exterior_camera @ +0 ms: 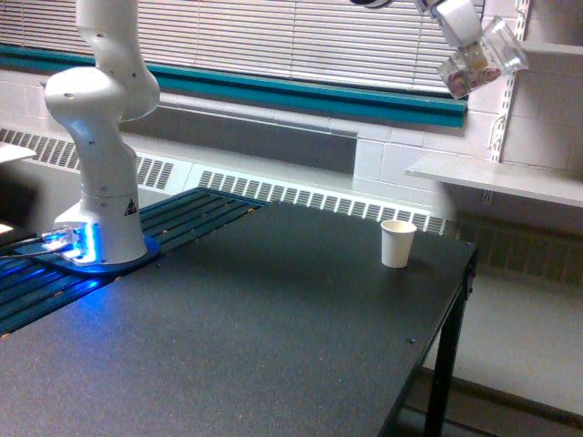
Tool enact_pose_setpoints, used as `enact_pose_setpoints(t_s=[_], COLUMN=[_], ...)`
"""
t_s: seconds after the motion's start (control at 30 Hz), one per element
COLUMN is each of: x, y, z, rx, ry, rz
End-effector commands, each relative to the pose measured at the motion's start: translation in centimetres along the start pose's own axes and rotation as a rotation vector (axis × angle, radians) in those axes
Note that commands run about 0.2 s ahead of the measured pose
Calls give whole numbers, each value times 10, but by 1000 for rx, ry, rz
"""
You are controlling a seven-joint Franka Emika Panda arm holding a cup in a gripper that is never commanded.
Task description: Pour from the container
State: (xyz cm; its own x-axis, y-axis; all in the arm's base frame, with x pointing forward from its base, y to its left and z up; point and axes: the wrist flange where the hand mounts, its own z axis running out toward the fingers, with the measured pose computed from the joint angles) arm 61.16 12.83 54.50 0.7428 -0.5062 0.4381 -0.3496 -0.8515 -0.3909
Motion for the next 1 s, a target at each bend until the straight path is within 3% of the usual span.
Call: enact_pose_setpoints(t_s=[0.03, 0.13, 0.3, 0.57, 1.0], x=[-96, -107, -142, -185, -207], y=[-15, -8, 19, 52, 40], z=[75, 86, 127, 148, 146], rx=[-107, -163, -268, -361, -339], ry=[-211, -239, -320, -351, -324], rz=[-307, -352, -445, -558, -621])
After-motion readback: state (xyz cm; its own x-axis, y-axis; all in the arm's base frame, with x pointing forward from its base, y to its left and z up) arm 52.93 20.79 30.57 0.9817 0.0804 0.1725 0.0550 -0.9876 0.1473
